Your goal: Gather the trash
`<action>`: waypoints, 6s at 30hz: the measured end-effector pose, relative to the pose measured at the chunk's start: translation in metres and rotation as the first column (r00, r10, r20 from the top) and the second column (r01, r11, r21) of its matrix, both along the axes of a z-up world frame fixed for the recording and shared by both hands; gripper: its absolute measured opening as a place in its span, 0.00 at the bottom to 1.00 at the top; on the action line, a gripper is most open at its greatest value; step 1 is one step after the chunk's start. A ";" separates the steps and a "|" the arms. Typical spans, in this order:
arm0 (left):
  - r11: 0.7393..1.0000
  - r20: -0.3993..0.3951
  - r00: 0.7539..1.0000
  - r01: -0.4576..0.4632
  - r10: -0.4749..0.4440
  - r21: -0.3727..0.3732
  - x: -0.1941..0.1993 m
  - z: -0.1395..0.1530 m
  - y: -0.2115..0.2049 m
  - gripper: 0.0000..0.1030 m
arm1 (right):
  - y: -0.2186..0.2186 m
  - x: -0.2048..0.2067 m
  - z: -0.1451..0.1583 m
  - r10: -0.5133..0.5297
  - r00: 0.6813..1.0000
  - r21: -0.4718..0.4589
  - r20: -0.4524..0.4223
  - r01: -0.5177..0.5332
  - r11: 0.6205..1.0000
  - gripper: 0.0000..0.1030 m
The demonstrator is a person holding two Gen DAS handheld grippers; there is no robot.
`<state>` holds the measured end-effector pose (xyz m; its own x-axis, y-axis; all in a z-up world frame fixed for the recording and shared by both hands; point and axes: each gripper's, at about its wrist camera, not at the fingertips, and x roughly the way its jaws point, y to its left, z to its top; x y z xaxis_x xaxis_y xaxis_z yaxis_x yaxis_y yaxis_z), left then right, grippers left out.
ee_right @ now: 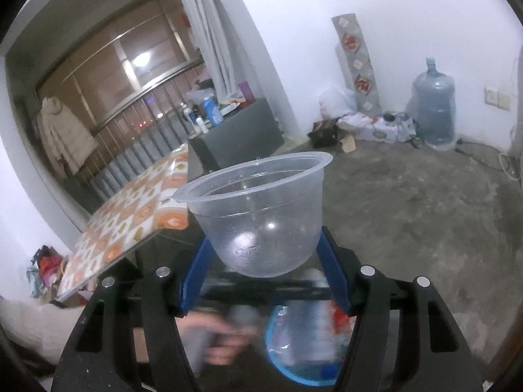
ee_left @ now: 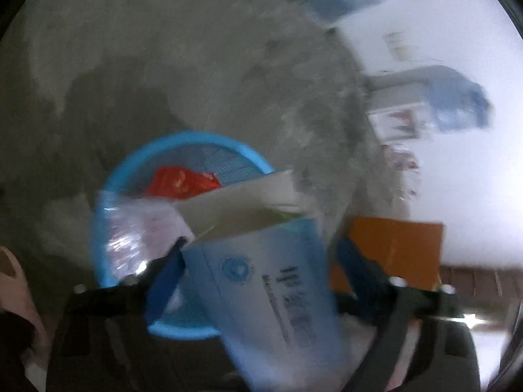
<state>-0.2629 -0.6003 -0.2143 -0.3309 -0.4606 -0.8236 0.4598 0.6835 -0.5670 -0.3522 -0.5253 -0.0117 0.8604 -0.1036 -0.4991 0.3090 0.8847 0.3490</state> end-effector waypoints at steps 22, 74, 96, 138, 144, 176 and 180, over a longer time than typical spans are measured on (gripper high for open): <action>0.953 0.262 0.937 -0.161 0.229 -0.258 0.021 0.099 0.191 0.93 | -0.038 0.097 -0.192 0.036 0.774 0.234 -0.633 0.146 0.961 0.59; 0.876 0.925 0.207 -0.438 0.319 -0.204 -0.144 0.248 0.380 0.95 | 0.232 -0.013 -0.007 -0.150 0.989 -0.137 0.011 0.150 0.979 0.92; 0.911 0.929 0.209 -0.346 0.307 -0.223 -0.160 0.249 0.370 0.95 | 0.242 -0.010 -0.001 -0.098 0.995 -0.215 0.036 0.103 0.971 0.92; 0.890 0.879 0.277 -0.362 0.387 -0.278 -0.153 0.247 0.386 0.95 | 0.225 -0.004 -0.017 -0.075 0.996 -0.131 -0.044 0.069 0.989 0.92; 0.903 0.892 0.267 -0.335 0.364 -0.268 -0.158 0.247 0.380 0.95 | 0.225 -0.002 -0.018 -0.068 0.996 -0.121 -0.053 0.061 0.991 0.92; 0.924 0.915 0.273 -0.326 0.296 -0.202 -0.157 0.240 0.371 0.95 | 0.222 0.002 -0.023 -0.036 0.997 -0.105 -0.067 0.029 0.994 0.92; 0.919 0.913 0.271 -0.334 0.306 -0.210 -0.157 0.240 0.372 0.95 | 0.223 0.004 -0.023 -0.032 0.997 -0.104 -0.072 0.025 0.994 0.92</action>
<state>-0.4196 -0.2280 0.0260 0.8079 -0.3205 -0.4945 0.4082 0.9096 0.0774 -0.3487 -0.3021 -0.0352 0.8179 -0.1816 -0.5460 0.3559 0.9053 0.2319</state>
